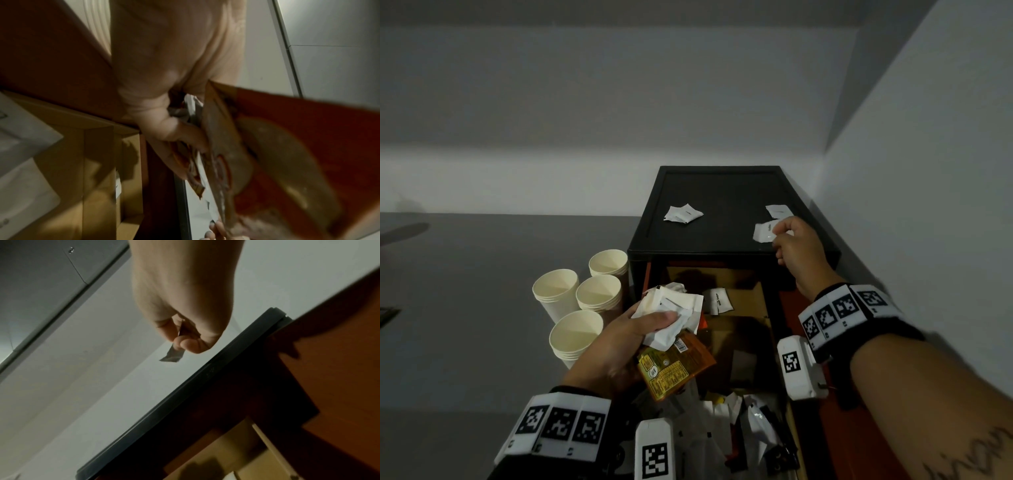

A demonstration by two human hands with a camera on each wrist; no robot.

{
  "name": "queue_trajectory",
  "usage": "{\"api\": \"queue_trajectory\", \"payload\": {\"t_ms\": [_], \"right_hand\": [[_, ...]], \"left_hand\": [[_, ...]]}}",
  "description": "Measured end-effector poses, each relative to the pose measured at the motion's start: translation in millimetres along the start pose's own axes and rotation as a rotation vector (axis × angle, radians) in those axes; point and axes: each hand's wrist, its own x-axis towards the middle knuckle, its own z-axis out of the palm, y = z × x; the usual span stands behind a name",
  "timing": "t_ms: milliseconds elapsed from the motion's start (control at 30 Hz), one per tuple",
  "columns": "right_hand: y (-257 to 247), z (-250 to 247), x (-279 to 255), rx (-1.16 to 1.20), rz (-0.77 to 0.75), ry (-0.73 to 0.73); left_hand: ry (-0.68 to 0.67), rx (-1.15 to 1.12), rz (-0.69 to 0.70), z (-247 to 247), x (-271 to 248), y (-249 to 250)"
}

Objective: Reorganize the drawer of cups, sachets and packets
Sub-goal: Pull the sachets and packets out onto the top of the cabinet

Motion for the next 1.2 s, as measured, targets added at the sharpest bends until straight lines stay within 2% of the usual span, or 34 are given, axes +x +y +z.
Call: {"api": "queue_trajectory", "payload": {"t_ms": [267,567,667,800,900,1100,1200], "right_hand": [[-5.5,-4.1,2.1,0.096,-0.171,0.012],[-3.6,-0.2,2.5,0.122,-0.209,0.005],[2.8,2.9,8.1,-0.027,-0.154,0.003],[13.5,11.8,7.2,-0.377,-0.041,-0.196],[8.1,16.9,5.1,-0.534,-0.096,-0.272],[-0.2,34.2,9.9,-0.683,-0.183,-0.276],[-6.8,47.7,9.2,-0.864,-0.213,-0.384]], "left_hand": [[-0.011,-0.001,0.008,-0.6,0.3,1.0],[-0.012,-0.004,0.019,-1.7,-0.6,-0.3],[-0.022,0.009,0.021,-2.1,-0.5,-0.2],[-0.040,-0.004,0.019,-1.0,-0.6,0.0],[-0.036,-0.007,0.029,-0.8,-0.8,-0.1],[-0.045,-0.010,0.029,-0.9,-0.7,0.4],[-0.061,-0.018,0.034,0.2,-1.5,0.1]]}}
